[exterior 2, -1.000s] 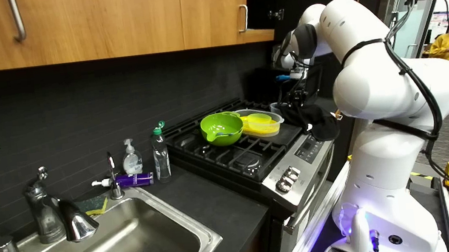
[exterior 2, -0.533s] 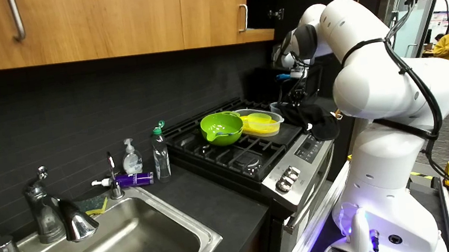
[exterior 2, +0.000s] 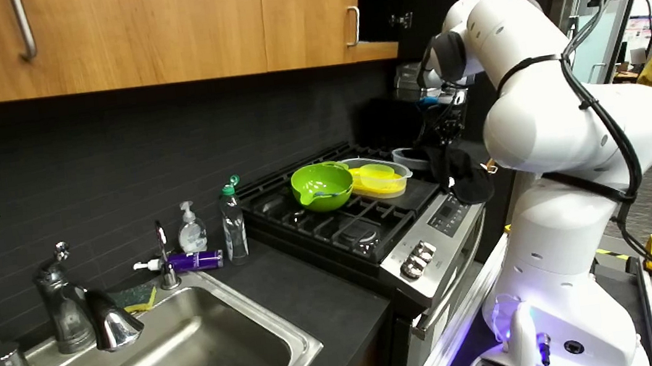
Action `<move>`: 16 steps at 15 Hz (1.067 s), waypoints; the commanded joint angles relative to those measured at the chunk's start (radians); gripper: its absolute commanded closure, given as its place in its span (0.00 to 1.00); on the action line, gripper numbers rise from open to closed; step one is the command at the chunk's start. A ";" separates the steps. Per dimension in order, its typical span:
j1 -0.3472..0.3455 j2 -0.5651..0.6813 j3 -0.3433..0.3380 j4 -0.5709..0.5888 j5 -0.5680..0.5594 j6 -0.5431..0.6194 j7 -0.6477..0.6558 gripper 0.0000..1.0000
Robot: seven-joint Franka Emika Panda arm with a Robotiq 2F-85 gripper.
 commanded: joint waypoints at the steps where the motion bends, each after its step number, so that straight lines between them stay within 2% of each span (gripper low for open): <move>1: 0.043 -0.099 -0.071 -0.141 0.060 0.063 0.000 0.99; 5: 0.080 -0.172 -0.143 -0.252 0.082 0.128 0.000 0.99; 10: 0.178 -0.242 -0.313 -0.384 0.126 0.223 0.001 0.99; 15: 0.290 -0.256 -0.489 -0.459 0.180 0.250 0.001 0.99; 16: 0.302 -0.271 -0.504 -0.473 0.181 0.257 0.001 0.99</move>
